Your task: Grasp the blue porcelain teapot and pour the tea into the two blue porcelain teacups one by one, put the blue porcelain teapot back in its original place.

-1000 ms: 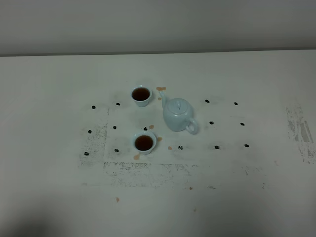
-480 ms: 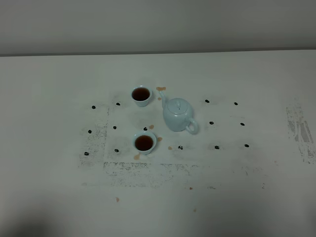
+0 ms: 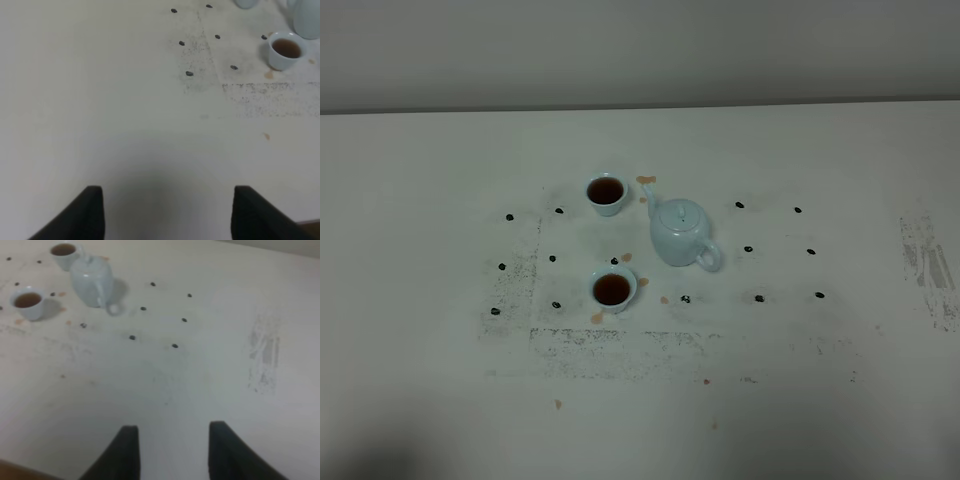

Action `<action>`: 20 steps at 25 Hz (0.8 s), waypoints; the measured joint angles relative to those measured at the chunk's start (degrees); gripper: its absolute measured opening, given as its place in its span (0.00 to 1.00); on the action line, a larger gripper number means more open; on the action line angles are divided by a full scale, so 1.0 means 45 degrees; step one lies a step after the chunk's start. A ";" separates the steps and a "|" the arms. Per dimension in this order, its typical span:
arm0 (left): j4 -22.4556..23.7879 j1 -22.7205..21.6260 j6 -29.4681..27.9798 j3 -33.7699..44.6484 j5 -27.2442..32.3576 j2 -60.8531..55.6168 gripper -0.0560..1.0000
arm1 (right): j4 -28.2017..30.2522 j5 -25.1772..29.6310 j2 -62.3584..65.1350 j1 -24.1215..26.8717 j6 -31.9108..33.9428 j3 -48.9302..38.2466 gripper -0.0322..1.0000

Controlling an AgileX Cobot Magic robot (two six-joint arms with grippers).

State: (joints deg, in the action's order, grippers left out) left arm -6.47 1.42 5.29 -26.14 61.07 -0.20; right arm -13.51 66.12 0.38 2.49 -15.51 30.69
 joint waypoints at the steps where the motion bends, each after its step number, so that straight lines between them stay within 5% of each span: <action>1: 0.0000 0.0000 0.0000 0.0000 0.0000 0.0000 0.59 | 0.0000 0.0000 0.0000 -0.0128 0.0000 0.0000 0.38; 20: 0.0000 0.0000 0.0000 0.0000 0.0000 0.0000 0.59 | -0.0319 0.0000 0.0000 -0.0499 -0.0010 0.0000 0.38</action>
State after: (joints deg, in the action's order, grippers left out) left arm -6.47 1.42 5.29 -26.14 61.07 -0.20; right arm -14.95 66.12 0.38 0.25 -15.56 30.69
